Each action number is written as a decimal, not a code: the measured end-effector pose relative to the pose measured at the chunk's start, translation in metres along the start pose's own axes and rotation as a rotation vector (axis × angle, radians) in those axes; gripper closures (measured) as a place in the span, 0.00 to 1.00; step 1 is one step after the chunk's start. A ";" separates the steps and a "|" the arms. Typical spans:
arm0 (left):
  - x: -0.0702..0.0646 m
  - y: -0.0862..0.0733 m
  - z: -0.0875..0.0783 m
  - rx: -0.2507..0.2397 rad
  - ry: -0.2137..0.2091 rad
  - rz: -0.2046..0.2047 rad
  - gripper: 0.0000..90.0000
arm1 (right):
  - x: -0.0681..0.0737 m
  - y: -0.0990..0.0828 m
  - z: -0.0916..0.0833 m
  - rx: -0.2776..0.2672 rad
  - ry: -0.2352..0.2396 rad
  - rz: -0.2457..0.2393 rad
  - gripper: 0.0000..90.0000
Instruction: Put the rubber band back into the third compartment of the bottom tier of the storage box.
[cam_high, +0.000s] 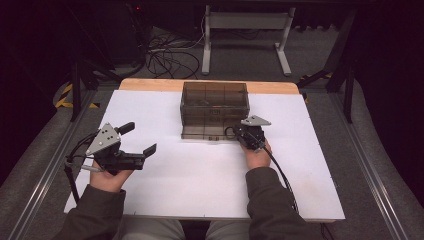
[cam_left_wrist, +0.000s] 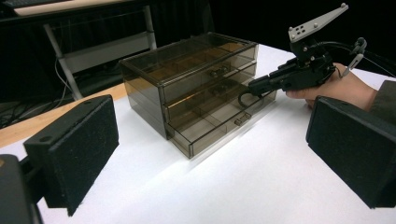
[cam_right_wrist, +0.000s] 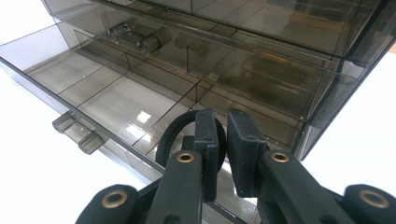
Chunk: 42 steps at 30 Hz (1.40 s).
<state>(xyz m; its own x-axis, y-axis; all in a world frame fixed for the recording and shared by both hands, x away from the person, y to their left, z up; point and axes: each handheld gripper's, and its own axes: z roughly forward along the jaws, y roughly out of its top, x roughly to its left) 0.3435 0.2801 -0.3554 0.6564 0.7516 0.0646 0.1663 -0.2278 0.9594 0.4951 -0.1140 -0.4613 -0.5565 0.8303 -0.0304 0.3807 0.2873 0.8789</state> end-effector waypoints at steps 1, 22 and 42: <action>0.000 0.000 0.000 -0.001 0.000 0.000 0.03 | 0.000 0.000 0.000 0.001 0.000 0.001 0.92; 0.001 -0.001 0.001 0.007 0.001 0.002 0.03 | 0.001 0.000 -0.002 -0.017 -0.008 -0.004 0.79; 0.003 0.001 -0.003 -0.005 0.011 0.000 0.03 | -0.001 0.003 -0.011 -0.042 0.013 0.014 0.45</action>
<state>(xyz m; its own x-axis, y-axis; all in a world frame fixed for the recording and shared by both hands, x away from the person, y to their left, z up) 0.3434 0.2842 -0.3531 0.6484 0.7583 0.0677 0.1622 -0.2245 0.9609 0.4884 -0.1194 -0.4533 -0.5613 0.8275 -0.0115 0.3573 0.2549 0.8985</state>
